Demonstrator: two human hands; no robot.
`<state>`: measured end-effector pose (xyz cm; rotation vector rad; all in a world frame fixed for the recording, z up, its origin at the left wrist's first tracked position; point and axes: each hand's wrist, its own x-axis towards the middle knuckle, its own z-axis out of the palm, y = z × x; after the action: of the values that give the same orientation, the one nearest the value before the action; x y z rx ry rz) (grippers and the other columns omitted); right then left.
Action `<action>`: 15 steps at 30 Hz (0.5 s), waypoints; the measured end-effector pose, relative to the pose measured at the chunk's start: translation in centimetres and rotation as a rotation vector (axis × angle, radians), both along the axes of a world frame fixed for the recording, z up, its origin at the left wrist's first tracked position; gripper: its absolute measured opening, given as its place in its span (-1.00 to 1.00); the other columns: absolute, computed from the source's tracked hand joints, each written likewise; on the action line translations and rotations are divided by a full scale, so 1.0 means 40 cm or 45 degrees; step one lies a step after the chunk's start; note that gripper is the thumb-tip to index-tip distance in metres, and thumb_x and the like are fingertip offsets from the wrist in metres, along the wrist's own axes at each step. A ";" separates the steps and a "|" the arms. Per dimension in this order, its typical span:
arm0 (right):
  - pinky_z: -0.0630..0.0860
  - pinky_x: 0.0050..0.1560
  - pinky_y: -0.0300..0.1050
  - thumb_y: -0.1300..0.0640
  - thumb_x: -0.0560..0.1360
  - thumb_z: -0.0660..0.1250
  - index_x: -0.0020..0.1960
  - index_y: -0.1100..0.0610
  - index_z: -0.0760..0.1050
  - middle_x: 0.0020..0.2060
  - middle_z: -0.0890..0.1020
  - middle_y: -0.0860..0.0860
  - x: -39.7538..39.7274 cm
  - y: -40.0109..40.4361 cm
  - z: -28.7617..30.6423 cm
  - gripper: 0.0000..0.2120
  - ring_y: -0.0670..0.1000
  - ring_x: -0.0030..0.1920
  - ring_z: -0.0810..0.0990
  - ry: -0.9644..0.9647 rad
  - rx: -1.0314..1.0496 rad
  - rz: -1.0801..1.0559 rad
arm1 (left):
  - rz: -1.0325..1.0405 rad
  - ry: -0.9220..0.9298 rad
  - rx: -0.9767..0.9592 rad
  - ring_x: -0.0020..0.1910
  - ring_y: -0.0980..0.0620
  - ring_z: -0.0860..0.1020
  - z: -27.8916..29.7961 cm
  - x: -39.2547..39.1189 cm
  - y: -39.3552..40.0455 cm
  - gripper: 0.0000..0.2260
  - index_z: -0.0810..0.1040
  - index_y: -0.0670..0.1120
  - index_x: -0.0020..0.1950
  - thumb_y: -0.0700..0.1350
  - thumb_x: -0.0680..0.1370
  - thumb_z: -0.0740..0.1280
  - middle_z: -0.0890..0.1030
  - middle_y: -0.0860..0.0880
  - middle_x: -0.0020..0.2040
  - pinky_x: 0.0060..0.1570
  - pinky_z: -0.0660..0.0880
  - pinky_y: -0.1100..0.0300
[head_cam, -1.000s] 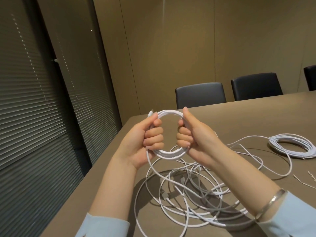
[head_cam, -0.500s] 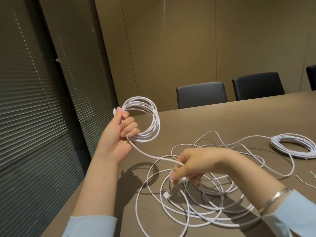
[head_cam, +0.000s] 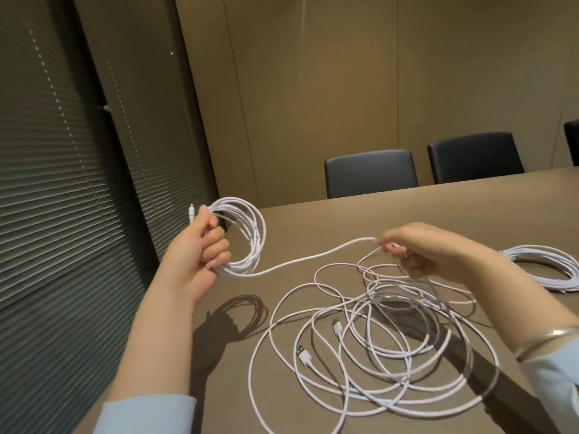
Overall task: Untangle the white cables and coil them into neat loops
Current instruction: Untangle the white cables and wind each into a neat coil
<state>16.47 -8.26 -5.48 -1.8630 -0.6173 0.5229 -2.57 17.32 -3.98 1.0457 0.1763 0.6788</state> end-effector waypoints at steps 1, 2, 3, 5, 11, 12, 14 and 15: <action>0.20 -0.47 -0.21 0.11 0.55 0.29 -0.16 0.19 0.50 -0.46 0.32 -0.02 -0.010 0.009 0.010 -0.83 -0.07 -0.50 0.21 0.024 0.123 -0.014 | 0.007 0.043 0.049 -0.64 0.18 0.09 -0.001 0.011 -0.010 -0.67 0.33 -0.05 -0.26 0.06 0.66 0.12 0.15 0.09 -0.54 -0.69 0.07 0.34; 0.20 -0.49 -0.22 0.14 0.56 0.26 -0.13 0.22 0.53 -0.43 0.33 0.00 -0.023 0.017 0.021 -0.83 -0.08 -0.50 0.22 0.026 0.250 -0.024 | 0.012 0.082 0.092 -0.64 0.18 0.09 -0.001 0.022 -0.024 -0.66 0.32 -0.05 -0.26 0.06 0.67 0.12 0.15 0.09 -0.55 -0.69 0.06 0.34; 0.20 -0.50 -0.24 0.19 0.56 0.26 -0.10 0.27 0.55 -0.40 0.34 0.02 -0.041 0.024 0.034 -0.83 -0.08 -0.49 0.23 0.012 0.371 -0.014 | 0.018 0.112 0.127 -0.65 0.18 0.08 -0.001 0.033 -0.037 -0.66 0.32 -0.05 -0.26 0.05 0.67 0.12 0.15 0.09 -0.56 -0.68 0.05 0.33; 0.22 -0.51 -0.26 0.21 0.56 0.29 0.01 0.36 0.56 -0.38 0.38 0.04 -0.085 0.038 0.055 -0.80 -0.07 -0.48 0.26 -0.068 0.549 0.045 | 0.034 0.144 0.170 -0.65 0.18 0.08 -0.003 0.052 -0.067 -0.66 0.31 -0.06 -0.27 0.04 0.67 0.12 0.15 0.09 -0.58 -0.67 0.04 0.33; 0.31 -0.40 -0.31 0.13 0.56 0.33 0.04 0.05 0.67 -0.42 0.54 -0.15 -0.214 0.114 0.035 -0.86 -0.17 -0.48 0.37 -0.725 0.593 0.180 | 0.002 0.110 0.165 -0.64 0.16 0.08 -0.003 0.093 -0.140 -0.66 0.33 -0.07 -0.25 0.04 0.67 0.13 0.15 0.06 -0.56 -0.65 0.04 0.32; 0.33 -0.35 -0.33 0.11 0.55 0.35 0.04 0.00 0.68 -0.42 0.56 -0.19 -0.229 0.127 0.025 -0.86 -0.19 -0.46 0.42 -0.878 0.553 0.159 | -0.027 0.096 0.154 -0.63 0.16 0.08 -0.001 0.095 -0.151 -0.66 0.34 -0.07 -0.25 0.05 0.67 0.14 0.15 0.06 -0.55 -0.64 0.04 0.32; 0.35 -0.28 -0.42 0.13 0.54 0.36 0.04 -0.05 0.68 -0.42 0.56 -0.33 -0.249 0.136 0.012 -0.84 -0.28 -0.36 0.50 -1.020 0.530 0.130 | -0.093 0.077 0.117 -0.63 0.17 0.10 0.005 0.094 -0.172 -0.65 0.38 -0.08 -0.25 0.11 0.64 0.17 0.17 0.06 -0.56 -0.62 0.04 0.33; 0.37 -0.24 -0.44 0.14 0.55 0.35 0.03 -0.06 0.68 -0.39 0.57 -0.35 -0.255 0.138 0.007 -0.83 -0.31 -0.31 0.52 -1.040 0.534 0.138 | -0.122 0.076 0.101 -0.63 0.18 0.12 0.008 0.093 -0.181 -0.62 0.39 -0.08 -0.25 0.16 0.61 0.20 0.19 0.06 -0.57 -0.62 0.06 0.35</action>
<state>6.27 -2.73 -5.21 -1.5937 -1.2582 -0.3259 1.14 10.09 -3.64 1.1439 0.1514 0.5719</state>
